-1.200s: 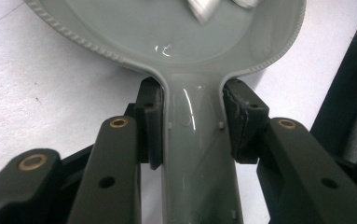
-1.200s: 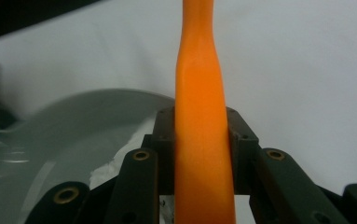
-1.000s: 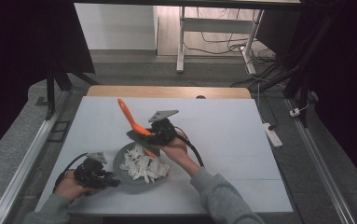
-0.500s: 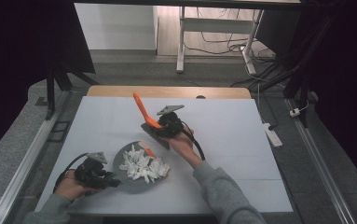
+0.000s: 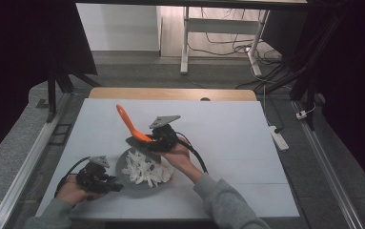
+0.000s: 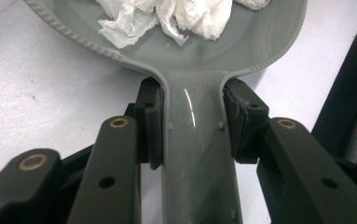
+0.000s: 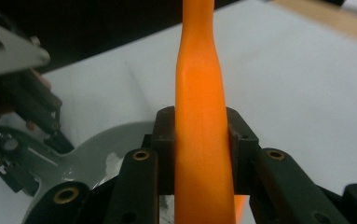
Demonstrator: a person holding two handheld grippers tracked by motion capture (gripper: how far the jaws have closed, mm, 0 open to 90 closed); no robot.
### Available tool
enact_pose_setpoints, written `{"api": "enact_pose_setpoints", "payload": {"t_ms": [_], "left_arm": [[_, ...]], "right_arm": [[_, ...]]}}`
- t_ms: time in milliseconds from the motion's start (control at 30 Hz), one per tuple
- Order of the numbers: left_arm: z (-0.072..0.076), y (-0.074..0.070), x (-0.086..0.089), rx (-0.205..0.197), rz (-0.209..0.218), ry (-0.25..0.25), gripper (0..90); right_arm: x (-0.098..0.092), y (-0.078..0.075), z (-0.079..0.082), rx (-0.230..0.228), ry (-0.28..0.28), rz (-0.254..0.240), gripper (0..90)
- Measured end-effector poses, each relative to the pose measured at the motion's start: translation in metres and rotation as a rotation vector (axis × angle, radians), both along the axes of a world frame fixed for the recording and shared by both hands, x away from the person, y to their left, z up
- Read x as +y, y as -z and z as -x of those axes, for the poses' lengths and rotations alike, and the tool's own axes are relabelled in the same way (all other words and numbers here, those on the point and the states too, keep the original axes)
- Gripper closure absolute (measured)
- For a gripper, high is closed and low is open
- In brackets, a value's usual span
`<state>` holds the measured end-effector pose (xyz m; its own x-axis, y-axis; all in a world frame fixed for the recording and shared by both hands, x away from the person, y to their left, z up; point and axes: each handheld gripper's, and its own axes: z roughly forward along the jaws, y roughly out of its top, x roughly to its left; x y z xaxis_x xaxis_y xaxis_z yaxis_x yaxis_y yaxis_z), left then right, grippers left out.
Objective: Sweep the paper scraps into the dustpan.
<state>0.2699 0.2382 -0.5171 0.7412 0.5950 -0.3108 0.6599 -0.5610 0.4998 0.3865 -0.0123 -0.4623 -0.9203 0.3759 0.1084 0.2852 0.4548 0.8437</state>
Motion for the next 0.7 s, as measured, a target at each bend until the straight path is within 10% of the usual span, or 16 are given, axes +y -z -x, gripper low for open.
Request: {"api": "enact_pose_setpoints", "payload": {"t_ms": [267, 700], "left_arm": [[0.003, 0.002, -0.002, 0.003, 0.003, 0.000, 61.7], [0.011, 0.001, -0.009, -0.001, -0.006, 0.012, 61.6]], "right_arm": [[-0.044, -0.011, 0.003, -0.048, 0.143, -0.011, 69.7], [-0.084, 0.025, 0.015, 0.060, 0.282, 0.058, 69.8]]}}
